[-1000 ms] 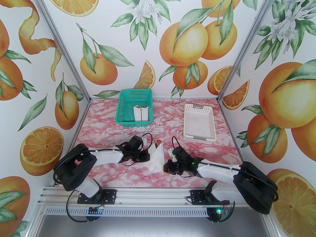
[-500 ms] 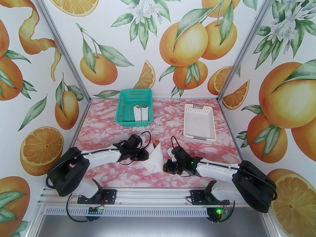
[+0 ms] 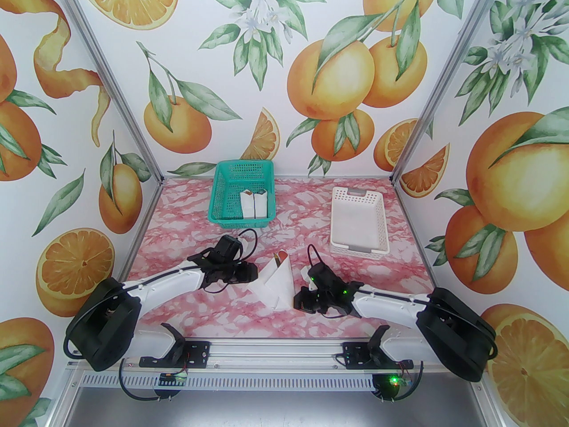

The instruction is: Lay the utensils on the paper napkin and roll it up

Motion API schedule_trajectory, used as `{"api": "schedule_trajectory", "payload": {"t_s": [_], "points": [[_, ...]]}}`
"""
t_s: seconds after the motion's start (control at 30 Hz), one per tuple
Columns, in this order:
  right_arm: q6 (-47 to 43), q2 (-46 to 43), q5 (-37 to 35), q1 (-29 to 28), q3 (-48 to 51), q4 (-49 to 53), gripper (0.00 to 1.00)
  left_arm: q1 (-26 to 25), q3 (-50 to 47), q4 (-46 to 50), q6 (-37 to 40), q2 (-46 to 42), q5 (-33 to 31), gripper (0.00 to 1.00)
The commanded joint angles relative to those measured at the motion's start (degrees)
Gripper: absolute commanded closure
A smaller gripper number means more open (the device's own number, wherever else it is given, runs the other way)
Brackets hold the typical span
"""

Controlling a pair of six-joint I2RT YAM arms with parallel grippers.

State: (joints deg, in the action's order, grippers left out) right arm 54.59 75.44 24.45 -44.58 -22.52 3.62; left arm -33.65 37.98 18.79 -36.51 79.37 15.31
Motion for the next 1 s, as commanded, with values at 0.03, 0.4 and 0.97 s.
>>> {"api": "schedule_trajectory", "payload": {"t_s": [0.03, 0.4, 0.97], "points": [[-0.73, 0.70, -1.28, -0.25, -0.57, 1.96, 1.00, 1.01, -0.95, 2.44, 1.70, -0.13, -0.21, 0.54], [-0.68, 0.61, -1.50, -0.25, -0.51, 2.10, 1.00, 0.95, -2.46, -0.50, 0.79, 3.28, 3.18, 0.53], [-0.71, 0.85, -1.65, -0.29, -0.42, 2.31, 1.00, -1.04, -4.53, -5.41, -2.53, 4.56, 7.18, 0.63]]}}
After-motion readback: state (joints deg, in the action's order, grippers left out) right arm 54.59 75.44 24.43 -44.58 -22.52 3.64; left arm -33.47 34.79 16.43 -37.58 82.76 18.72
